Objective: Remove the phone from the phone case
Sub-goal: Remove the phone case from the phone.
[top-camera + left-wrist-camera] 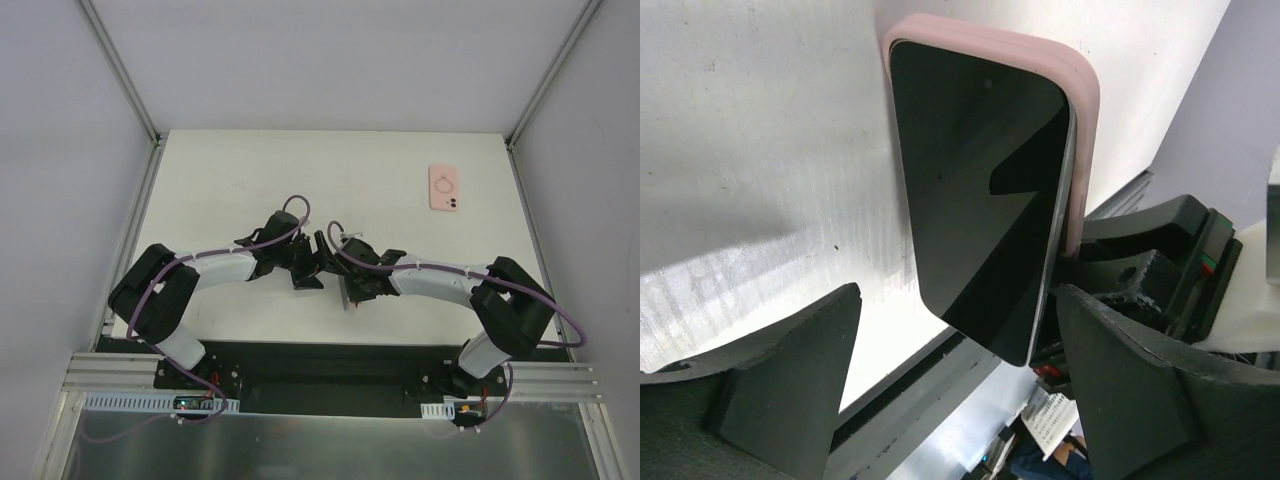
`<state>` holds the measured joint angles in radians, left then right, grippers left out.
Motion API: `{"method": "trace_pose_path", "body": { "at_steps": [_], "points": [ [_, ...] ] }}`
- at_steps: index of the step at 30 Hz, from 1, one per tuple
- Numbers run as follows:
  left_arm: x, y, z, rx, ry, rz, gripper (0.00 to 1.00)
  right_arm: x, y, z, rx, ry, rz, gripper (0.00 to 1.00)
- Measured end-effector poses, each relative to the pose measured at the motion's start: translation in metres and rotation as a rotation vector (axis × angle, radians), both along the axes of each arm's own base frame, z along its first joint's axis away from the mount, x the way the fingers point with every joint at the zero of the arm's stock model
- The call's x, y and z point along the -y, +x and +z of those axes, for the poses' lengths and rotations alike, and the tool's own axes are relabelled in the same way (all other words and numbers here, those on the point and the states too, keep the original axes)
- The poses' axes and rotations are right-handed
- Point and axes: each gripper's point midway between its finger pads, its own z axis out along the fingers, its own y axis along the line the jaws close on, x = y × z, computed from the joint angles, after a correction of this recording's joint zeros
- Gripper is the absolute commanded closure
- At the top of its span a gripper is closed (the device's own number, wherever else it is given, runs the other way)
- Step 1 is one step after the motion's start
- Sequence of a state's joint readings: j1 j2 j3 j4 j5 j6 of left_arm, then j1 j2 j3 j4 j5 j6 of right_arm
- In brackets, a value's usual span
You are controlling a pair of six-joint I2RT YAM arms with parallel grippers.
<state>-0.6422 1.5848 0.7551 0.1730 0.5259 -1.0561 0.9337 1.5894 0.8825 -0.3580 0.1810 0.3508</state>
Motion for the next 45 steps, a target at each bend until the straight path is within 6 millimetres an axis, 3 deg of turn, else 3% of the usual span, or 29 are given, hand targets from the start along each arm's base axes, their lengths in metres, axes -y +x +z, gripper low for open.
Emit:
{"method": "trace_pose_path", "body": {
  "at_steps": [6, 17, 28, 35, 36, 42, 45],
  "points": [
    [-0.001, 0.003, -0.009, -0.006, 0.024, 0.021, 0.23, 0.000, -0.001, 0.001, 0.002, -0.009, 0.004, 0.99],
    [0.005, 0.021, -0.002, 0.031, -0.002, 0.100, 0.26, 0.001, -0.002, 0.001, 0.007, -0.020, 0.007, 0.99],
    [0.011, 0.017, -0.014, -0.009, 0.077, 0.104, 0.33, 0.003, -0.002, 0.002, 0.006, -0.031, 0.007, 0.99],
    [0.010, 0.019, -0.015, -0.001, 0.147, 0.101, 0.49, 0.003, -0.003, 0.002, 0.007, -0.032, 0.011, 0.98],
    [0.010, 0.019, -0.015, 0.003, 0.154, 0.097, 0.56, 0.002, -0.003, 0.002, 0.007, -0.032, 0.012, 0.99],
    [0.008, 0.018, -0.014, 0.032, 0.180, 0.084, 0.67, 0.002, -0.004, 0.003, 0.006, -0.034, 0.013, 0.99],
    [0.008, 0.017, -0.015, 0.043, 0.185, 0.072, 0.81, 0.003, -0.004, 0.002, 0.004, -0.036, 0.009, 0.99]
  ]
}}
